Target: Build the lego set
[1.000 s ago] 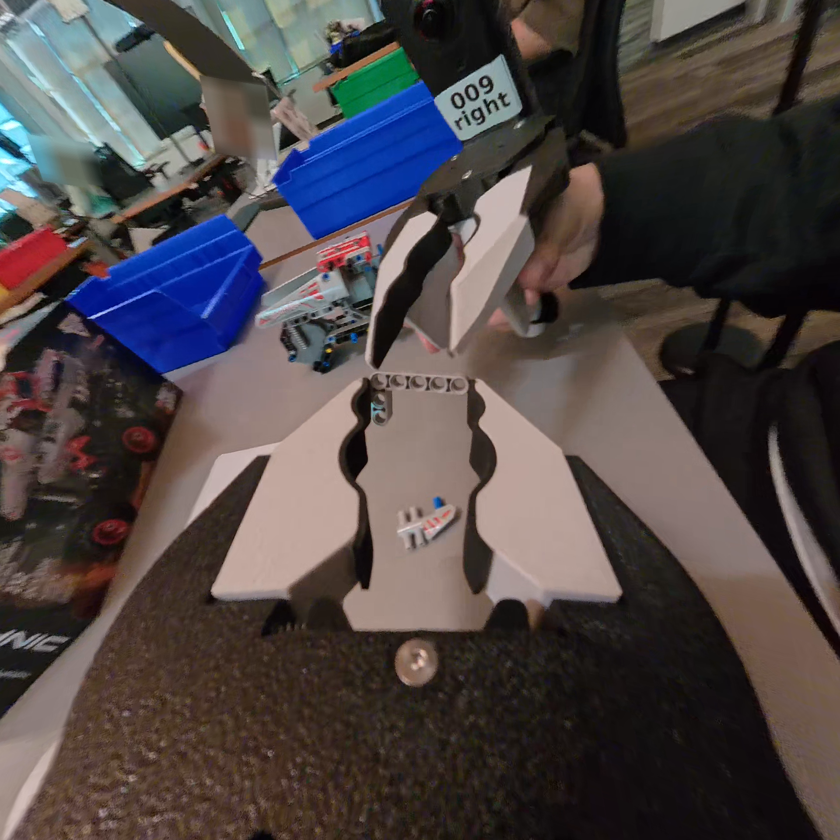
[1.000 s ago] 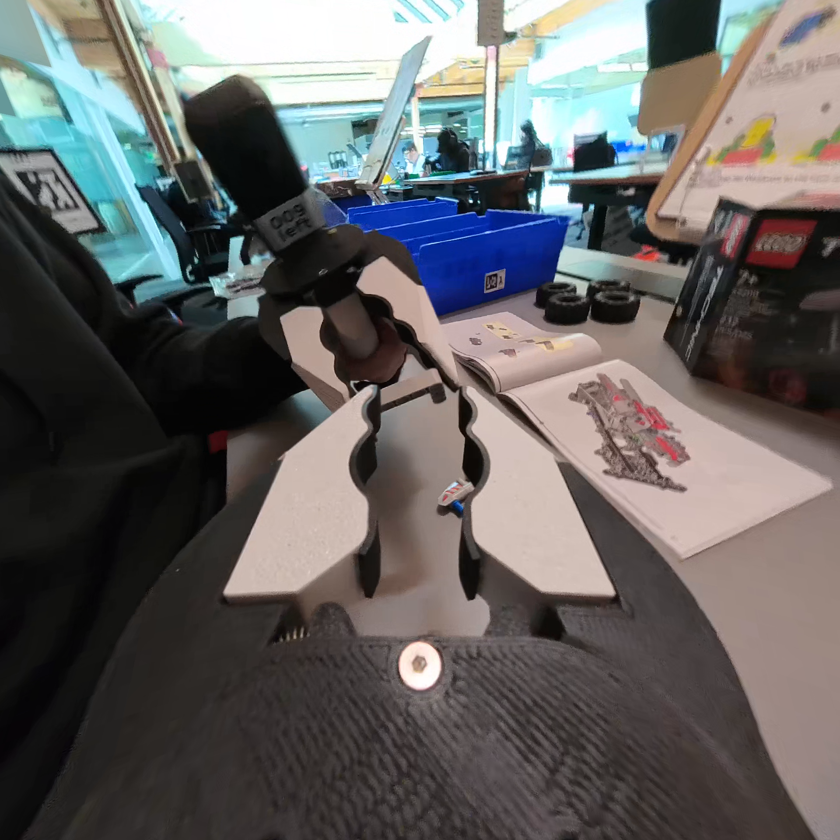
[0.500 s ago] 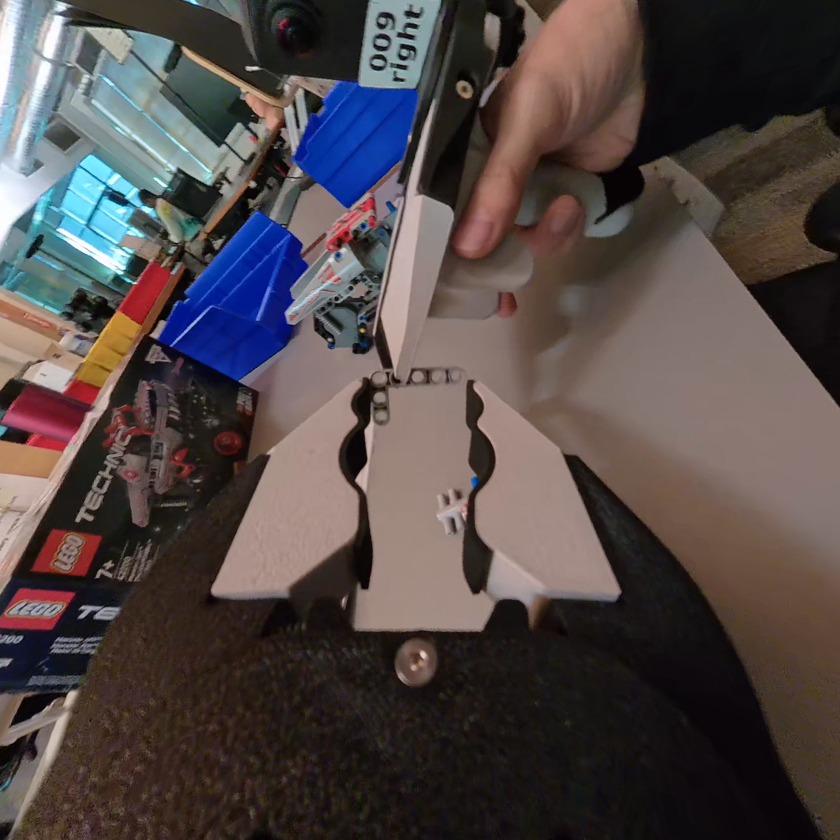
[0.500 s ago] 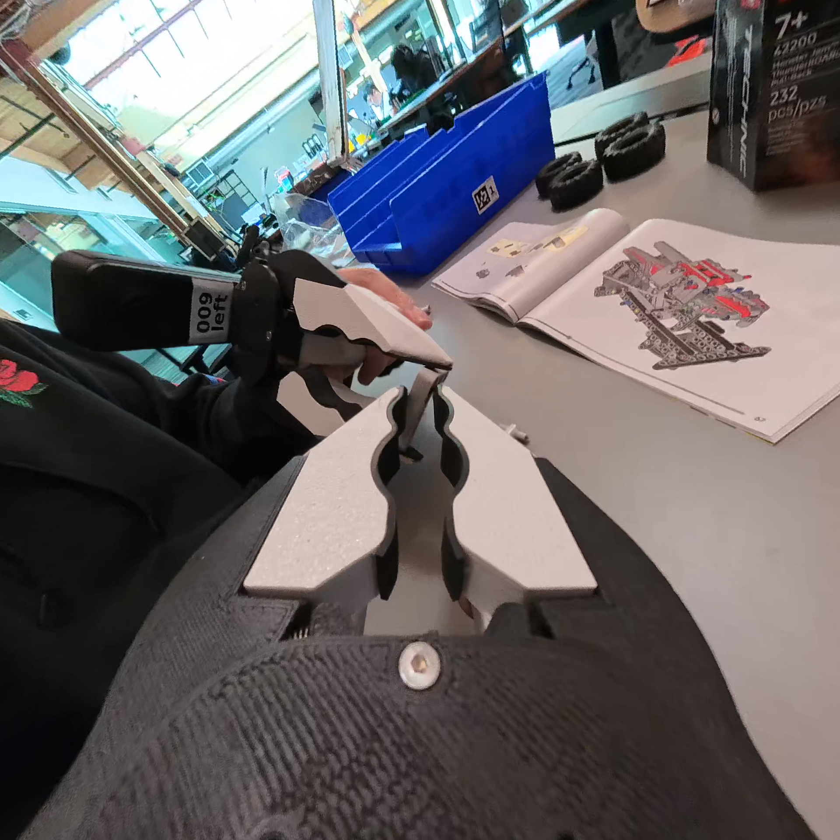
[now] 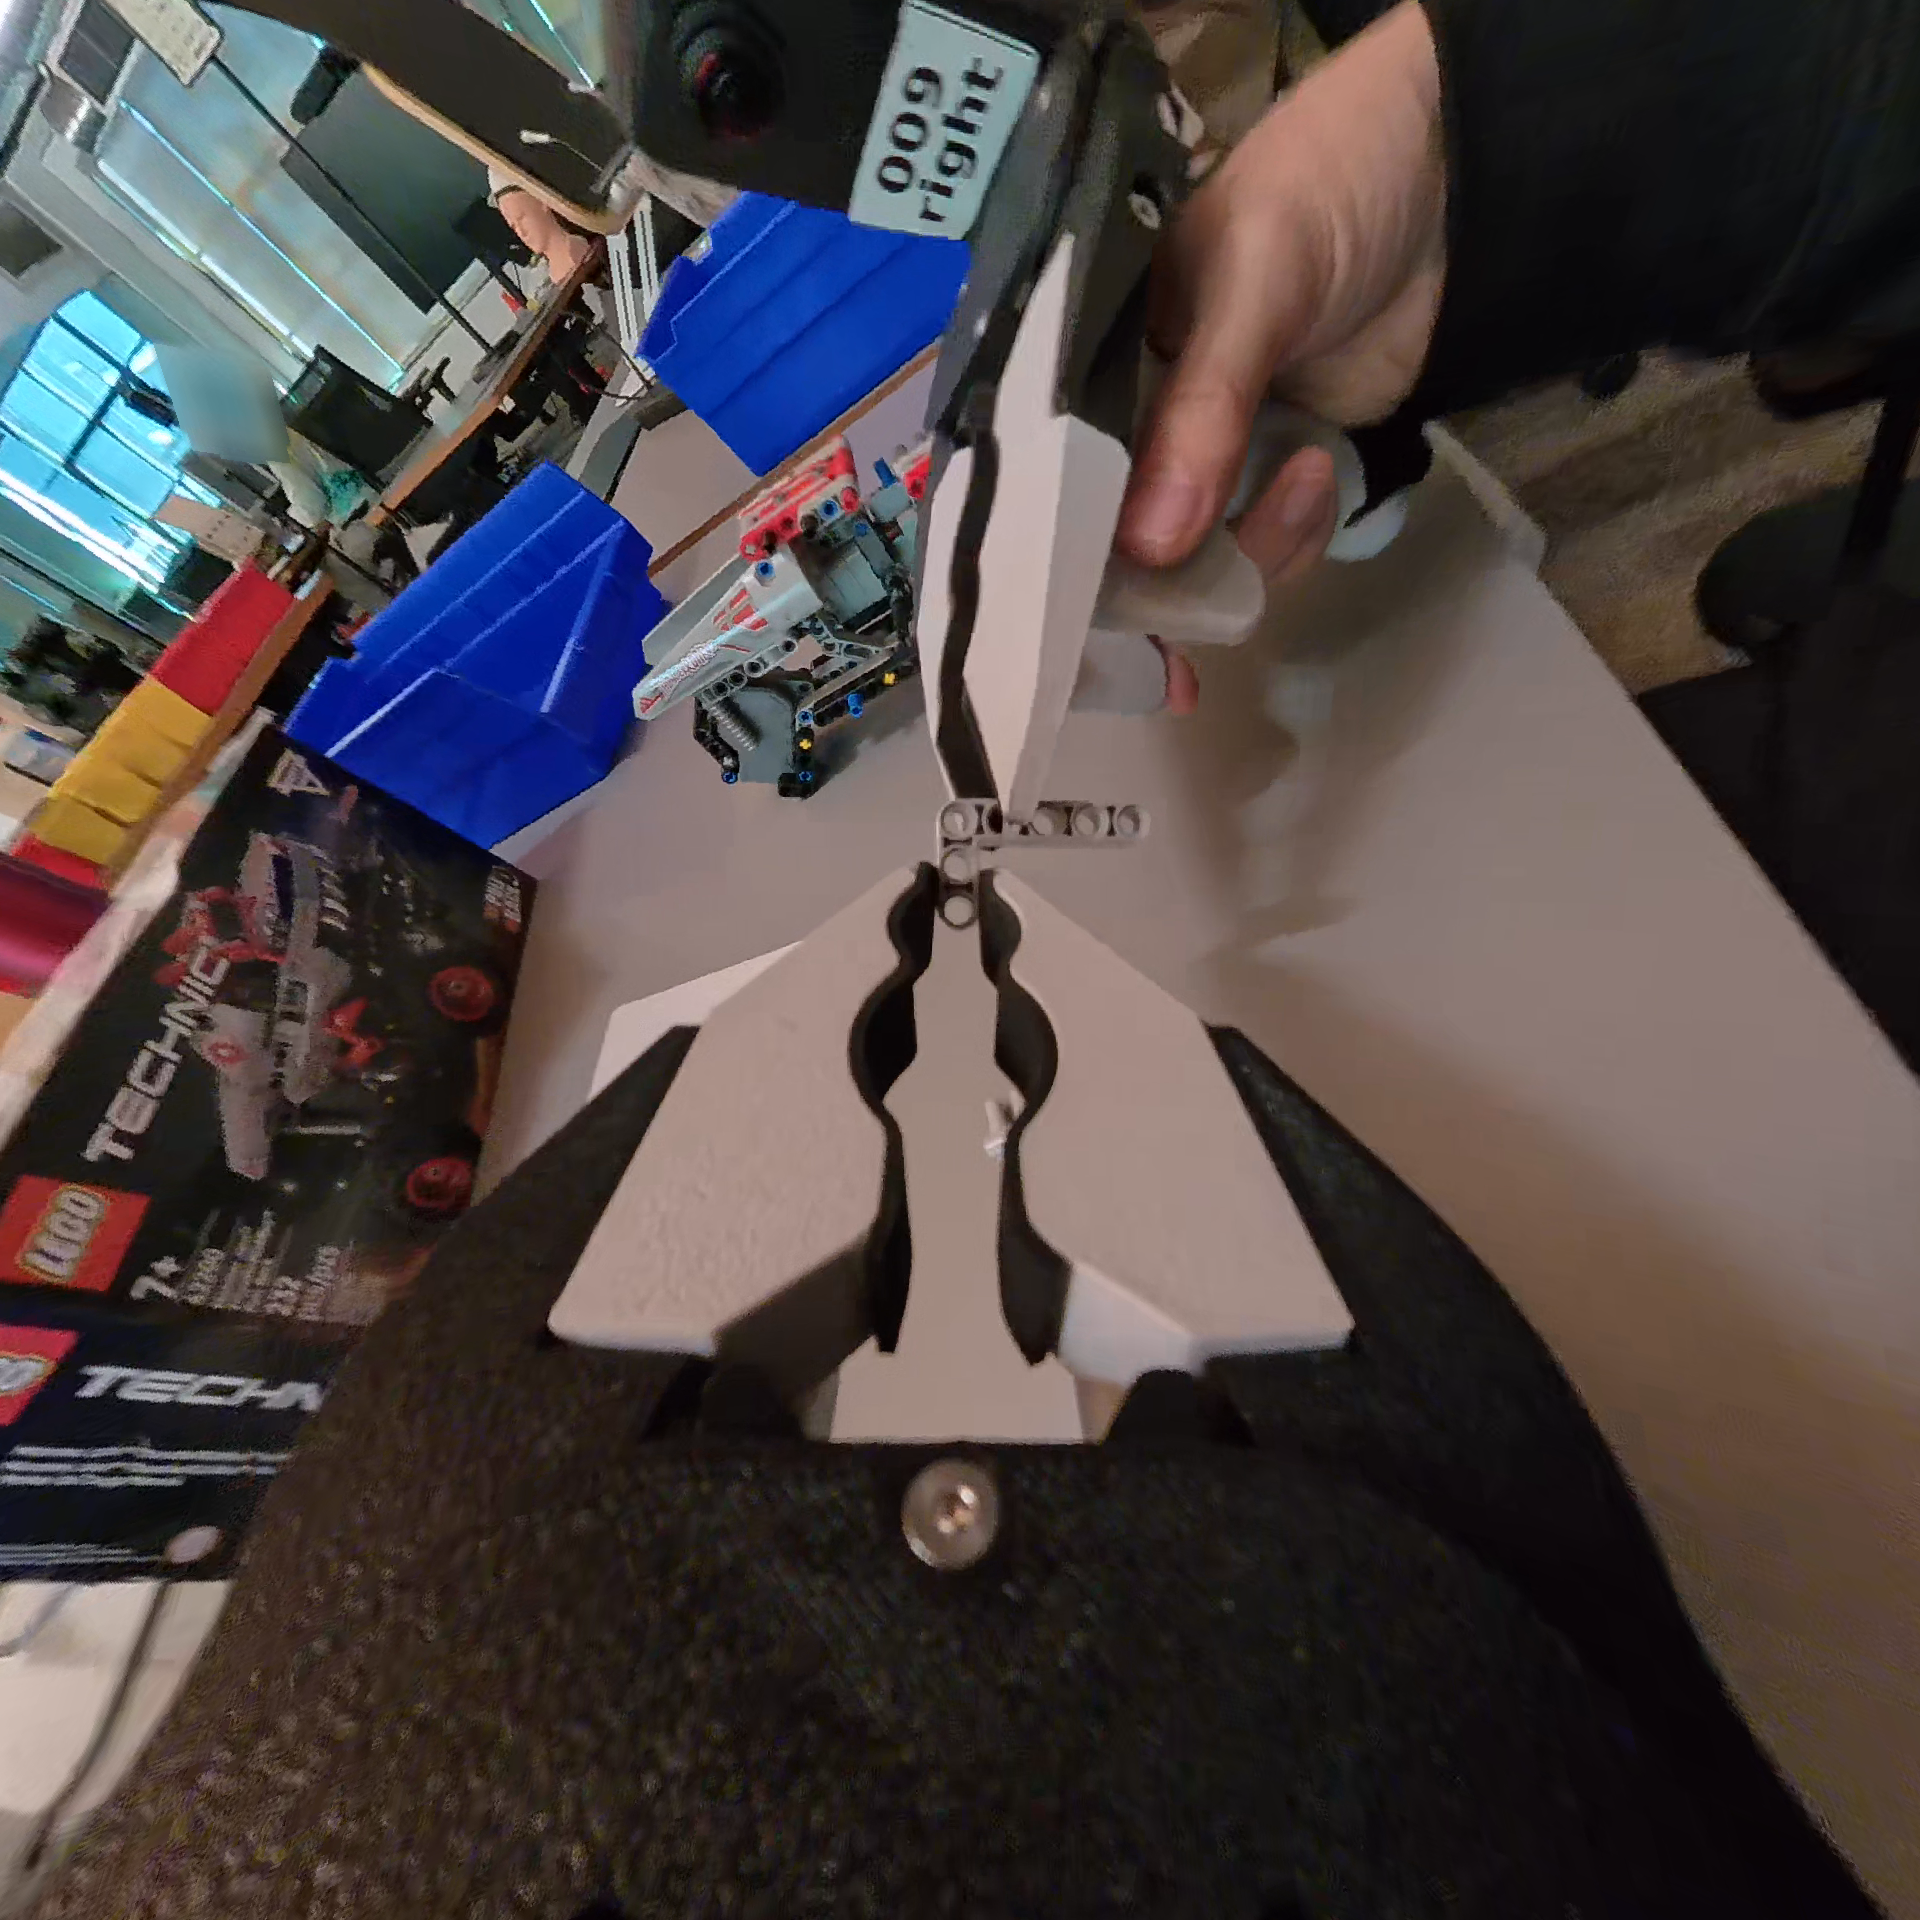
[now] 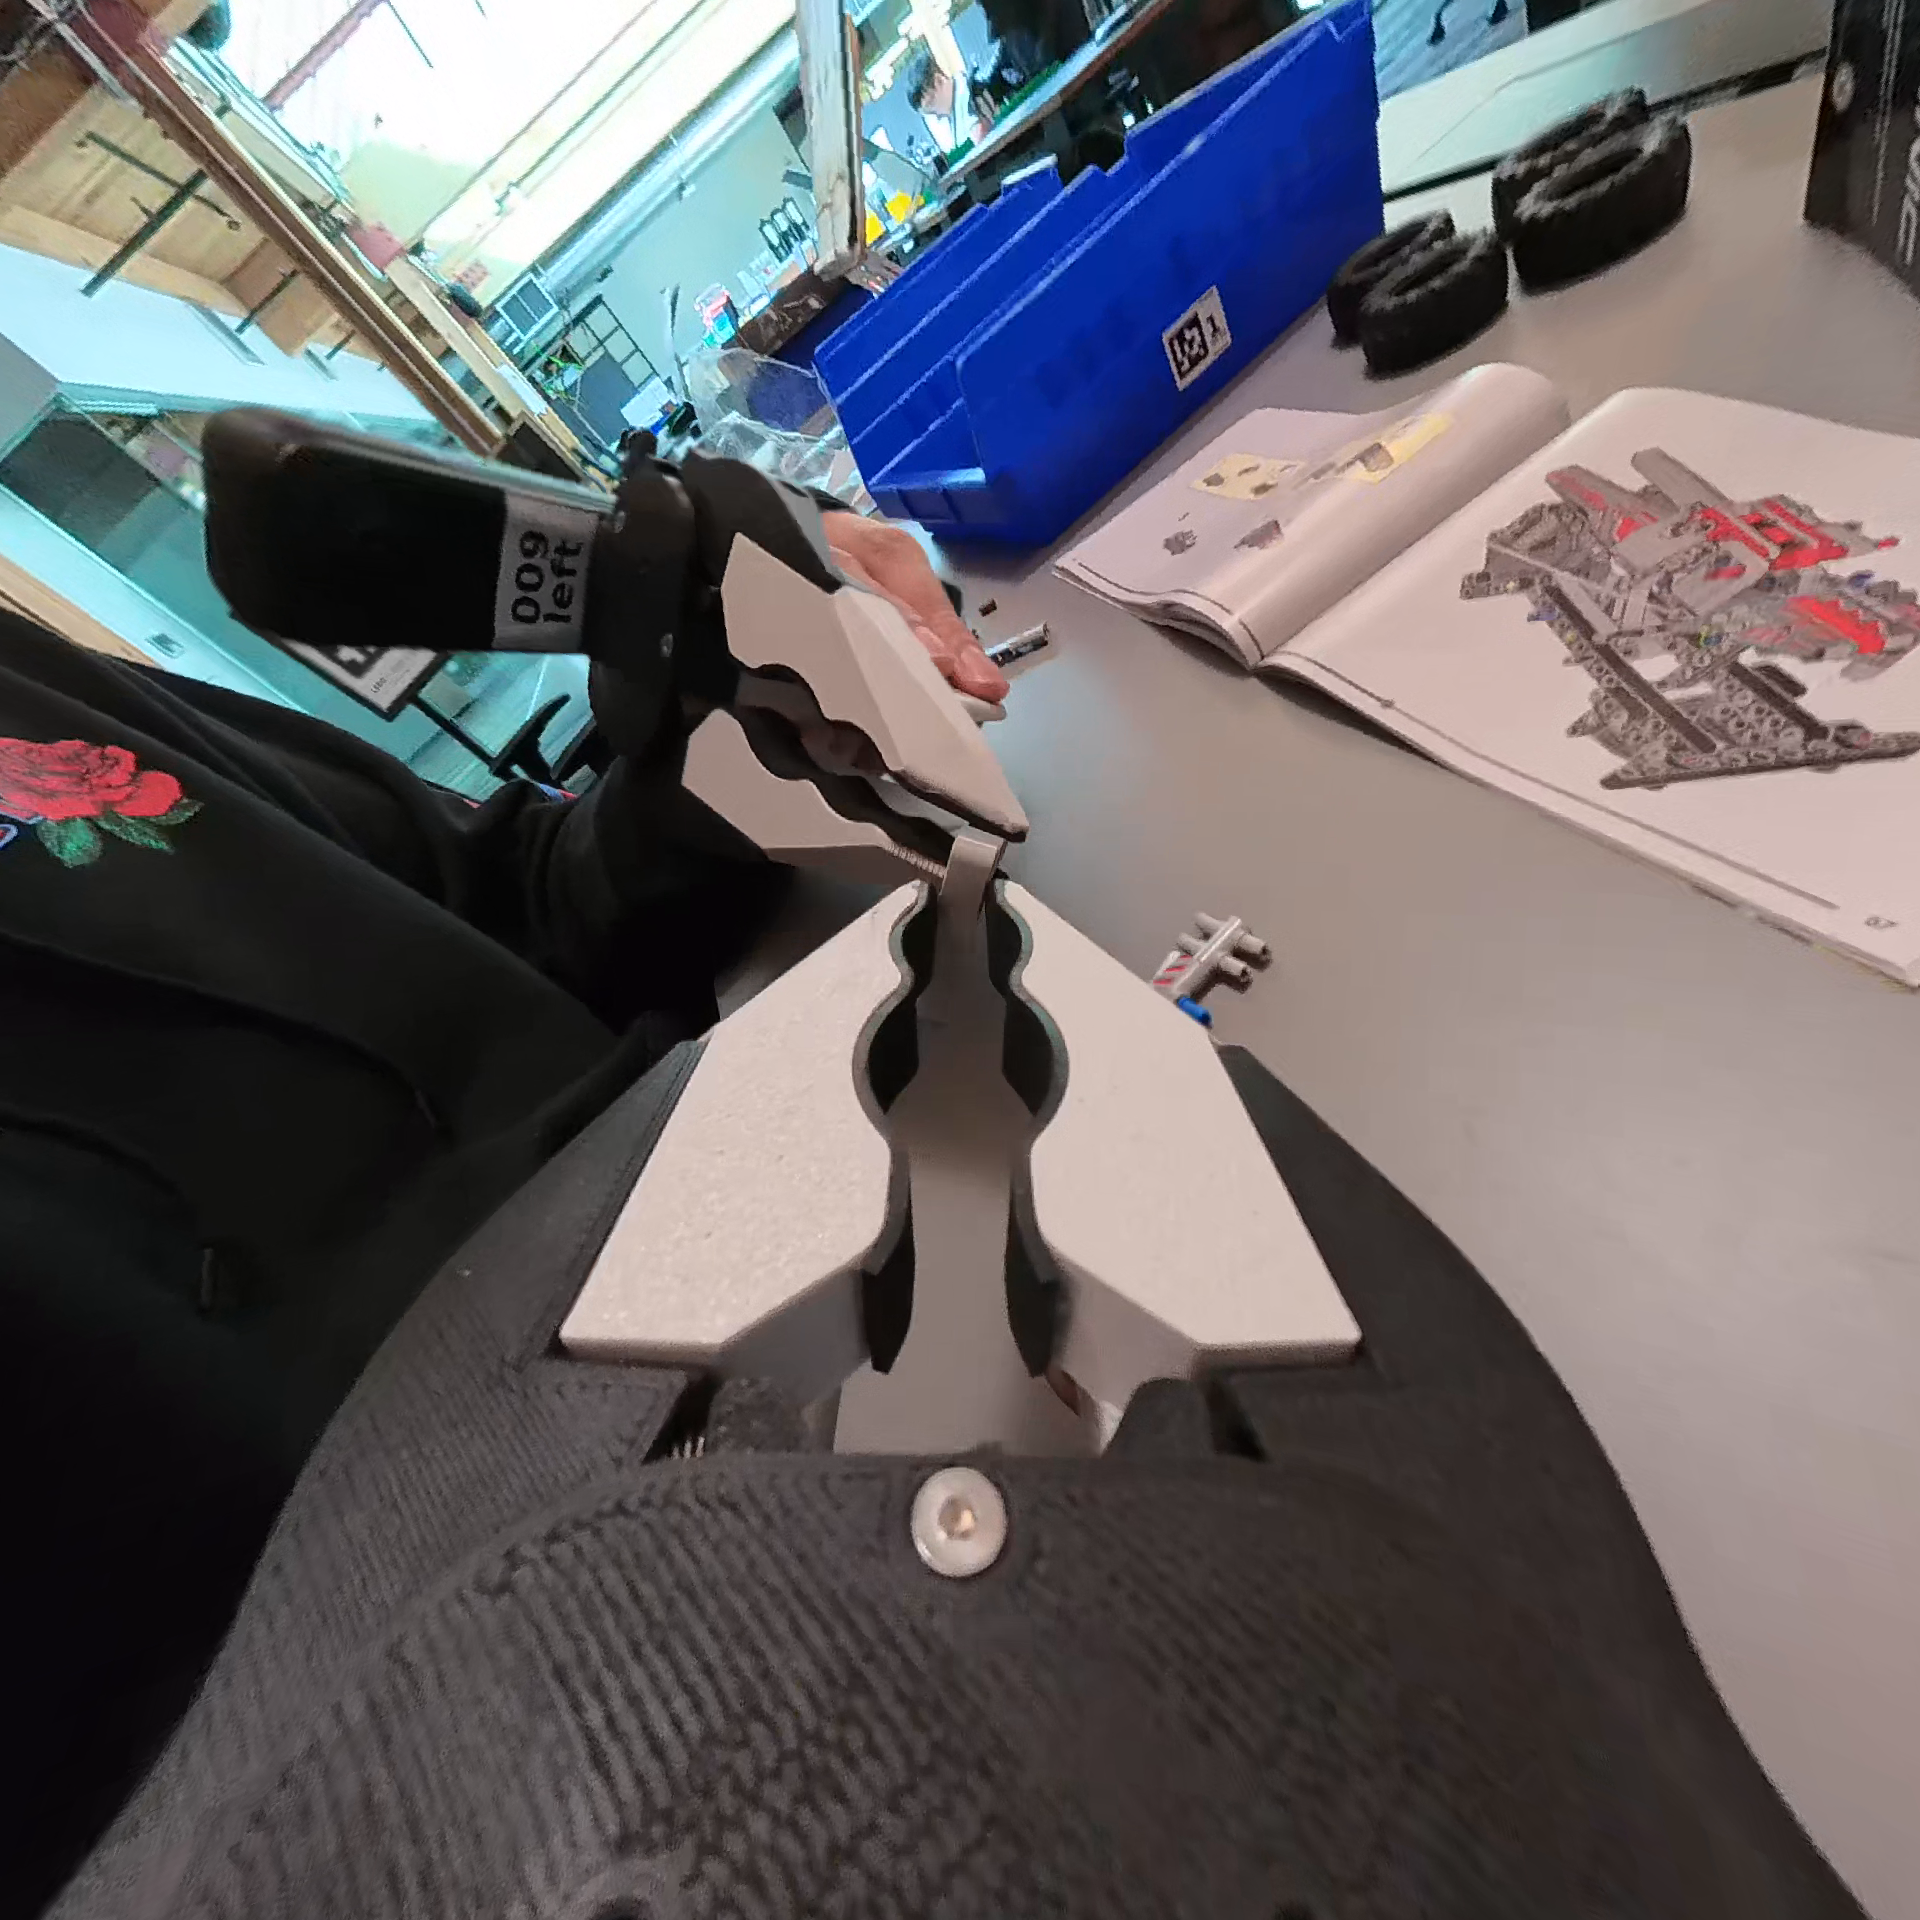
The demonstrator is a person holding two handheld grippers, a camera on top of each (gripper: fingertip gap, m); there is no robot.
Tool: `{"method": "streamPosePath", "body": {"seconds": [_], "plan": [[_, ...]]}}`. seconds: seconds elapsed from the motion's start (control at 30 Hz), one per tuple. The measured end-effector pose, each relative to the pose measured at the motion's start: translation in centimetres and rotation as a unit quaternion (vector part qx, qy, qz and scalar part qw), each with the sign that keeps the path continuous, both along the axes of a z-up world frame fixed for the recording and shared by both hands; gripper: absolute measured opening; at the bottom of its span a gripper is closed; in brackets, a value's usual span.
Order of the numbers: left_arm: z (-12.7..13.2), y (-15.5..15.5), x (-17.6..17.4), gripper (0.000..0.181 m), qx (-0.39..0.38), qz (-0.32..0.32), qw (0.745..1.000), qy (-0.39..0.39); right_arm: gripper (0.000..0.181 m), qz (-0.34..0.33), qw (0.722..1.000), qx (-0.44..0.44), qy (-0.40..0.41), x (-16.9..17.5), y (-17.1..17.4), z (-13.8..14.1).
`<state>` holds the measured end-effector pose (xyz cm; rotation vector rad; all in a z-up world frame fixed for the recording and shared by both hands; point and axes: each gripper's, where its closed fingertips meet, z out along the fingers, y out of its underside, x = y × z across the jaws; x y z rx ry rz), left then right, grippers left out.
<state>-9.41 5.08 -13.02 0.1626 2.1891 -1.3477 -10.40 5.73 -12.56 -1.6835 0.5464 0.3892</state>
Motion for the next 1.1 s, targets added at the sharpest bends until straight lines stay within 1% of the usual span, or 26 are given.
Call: {"method": "streamPosePath", "body": {"seconds": [0.07, 0.1, 0.17, 0.2, 0.27, 0.33, 0.43, 0.5, 0.57, 0.7, 0.8, 0.93, 1.1], "plan": [[0.5, 0.0, 0.1, 0.005, -0.033, 0.004, 0.998, 0.048, 0.009, 0.001, 0.999, 0.008, -0.043, 0.0, 0.0, 0.6], [0.9, 0.1, 0.2, 0.005, -0.053, 0.005, 0.996, 0.075, 0.012, 0.001, 0.997, 0.012, -0.078, 0.0, 0.1, 0.9], [1.3, 0.3, 0.4, 0.005, -0.086, 0.007, 0.988, 0.126, 0.029, 0.012, 0.984, 0.034, -0.176, -0.6, 0.1, 1.8], [1.4, 0.4, 0.6, 0.005, -0.097, 0.011, 0.984, 0.147, 0.039, 0.006, 0.974, 0.048, -0.222, -0.9, 0.1, 2.3], [1.4, 0.4, 0.5, 0.005, -0.112, 0.007, 0.977, 0.181, 0.053, -0.014, 0.954, 0.066, -0.293, -0.8, 0.0, 2.8], [1.4, 0.0, 0.3, 0.005, -0.124, 0.003, 0.971, 0.203, 0.060, -0.030, 0.943, 0.063, -0.326, -0.3, 0.0, 2.5], [1.4, -1.0, -0.7, 0.005, -0.126, -0.014, 0.970, 0.206, 0.076, -0.014, 0.943, 0.067, -0.326, -0.8, 0.0, 2.3], [1.2, -1.7, -1.4, 0.005, -0.116, -0.030, 0.972, 0.201, 0.072, 0.007, 0.942, 0.073, -0.328, -1.5, -0.1, 2.3], [1.1, -2.0, -1.8, 0.005, -0.114, -0.037, 0.972, 0.202, 0.061, 0.029, 0.942, 0.076, -0.327, -2.2, -0.1, 2.2], [1.1, -2.1, -1.8, 0.005, -0.116, -0.038, 0.973, 0.198, 0.048, 0.035, 0.943, 0.073, -0.322, -2.3, -0.1, 2.0], [1.2, -2.0, -1.6, 0.005, -0.119, -0.036, 0.973, 0.195, 0.047, 0.032, 0.944, 0.075, -0.318, -2.1, -0.1, 2.1], [1.7, -1.6, -1.5, 0.005, -0.136, -0.040, 0.968, 0.209, 0.046, 0.025, 0.944, 0.068, -0.321, -1.9, -0.1, 1.9], [1.8, -1.5, -1.5, 0.005, -0.136, -0.045, 0.968, 0.208, 0.047, 0.028, 0.944, 0.071, -0.322, -2.0, -0.2, 2.0]]}}
